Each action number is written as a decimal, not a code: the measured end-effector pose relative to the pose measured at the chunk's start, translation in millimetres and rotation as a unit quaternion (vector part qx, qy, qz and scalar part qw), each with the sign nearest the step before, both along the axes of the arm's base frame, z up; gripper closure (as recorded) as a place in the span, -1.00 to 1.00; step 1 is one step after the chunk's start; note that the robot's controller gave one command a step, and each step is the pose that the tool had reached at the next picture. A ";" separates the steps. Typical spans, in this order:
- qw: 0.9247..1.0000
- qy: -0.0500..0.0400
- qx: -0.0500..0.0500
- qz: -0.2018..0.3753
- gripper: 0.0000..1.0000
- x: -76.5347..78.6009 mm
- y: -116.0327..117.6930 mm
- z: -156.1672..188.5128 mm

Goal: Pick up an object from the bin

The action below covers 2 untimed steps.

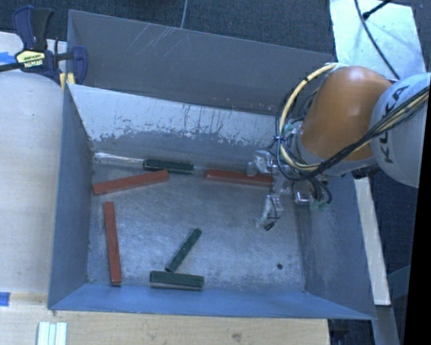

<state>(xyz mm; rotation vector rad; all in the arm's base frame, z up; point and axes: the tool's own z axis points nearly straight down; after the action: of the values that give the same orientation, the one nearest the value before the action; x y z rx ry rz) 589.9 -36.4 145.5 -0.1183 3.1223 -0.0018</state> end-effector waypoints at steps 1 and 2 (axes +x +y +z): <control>0.997 0.009 0.000 0.071 -1.00 -7.6 20.2 -77.6; 0.979 0.007 0.000 0.203 -1.00 -77.6 103.0 -9.7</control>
Offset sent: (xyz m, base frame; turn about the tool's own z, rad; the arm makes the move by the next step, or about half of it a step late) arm -0.0070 0.0198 -0.0753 -0.1416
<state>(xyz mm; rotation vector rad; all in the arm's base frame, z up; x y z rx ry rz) 512.3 66.7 135.8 -0.7536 3.0472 0.0031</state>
